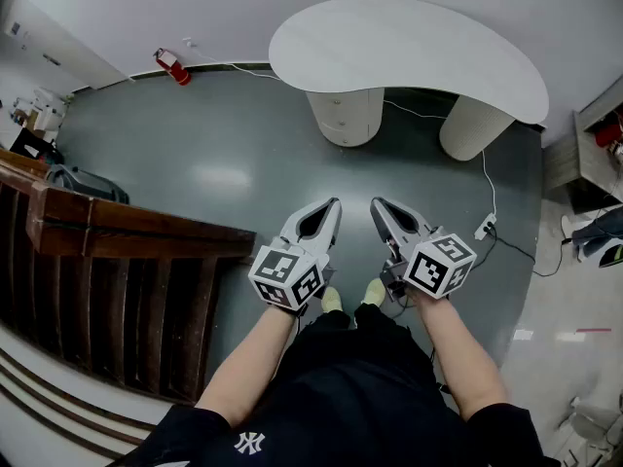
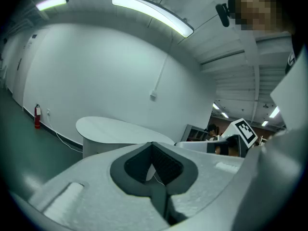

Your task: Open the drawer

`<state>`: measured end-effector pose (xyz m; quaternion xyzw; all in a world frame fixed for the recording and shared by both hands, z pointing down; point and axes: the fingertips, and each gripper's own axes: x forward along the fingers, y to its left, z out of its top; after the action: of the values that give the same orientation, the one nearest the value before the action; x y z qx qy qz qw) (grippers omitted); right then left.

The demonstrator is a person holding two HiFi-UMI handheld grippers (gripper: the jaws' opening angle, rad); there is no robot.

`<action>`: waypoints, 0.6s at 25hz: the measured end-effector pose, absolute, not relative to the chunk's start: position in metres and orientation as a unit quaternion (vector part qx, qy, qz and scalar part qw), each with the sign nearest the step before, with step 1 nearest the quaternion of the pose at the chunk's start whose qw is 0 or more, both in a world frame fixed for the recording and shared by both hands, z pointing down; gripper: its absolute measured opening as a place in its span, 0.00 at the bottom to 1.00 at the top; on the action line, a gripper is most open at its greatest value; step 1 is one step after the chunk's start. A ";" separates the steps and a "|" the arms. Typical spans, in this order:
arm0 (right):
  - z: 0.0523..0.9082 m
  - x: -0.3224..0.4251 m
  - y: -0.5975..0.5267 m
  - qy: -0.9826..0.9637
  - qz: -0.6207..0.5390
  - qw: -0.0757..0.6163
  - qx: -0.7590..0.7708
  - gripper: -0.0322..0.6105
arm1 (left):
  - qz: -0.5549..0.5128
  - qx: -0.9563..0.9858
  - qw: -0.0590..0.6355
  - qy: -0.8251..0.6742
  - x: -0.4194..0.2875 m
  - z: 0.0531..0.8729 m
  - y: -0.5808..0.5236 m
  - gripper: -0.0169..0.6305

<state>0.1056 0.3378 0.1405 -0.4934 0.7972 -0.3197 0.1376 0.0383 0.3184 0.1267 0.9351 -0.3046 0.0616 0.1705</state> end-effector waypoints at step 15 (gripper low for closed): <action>0.141 0.134 0.339 0.784 -0.348 0.191 -0.478 0.07 | 0.062 0.936 0.178 -0.298 0.063 0.131 0.317 0.04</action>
<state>0.1336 0.3388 0.1413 -0.4782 0.7837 -0.3476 0.1907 0.0629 0.3173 0.1313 0.9359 -0.2978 0.0620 0.1778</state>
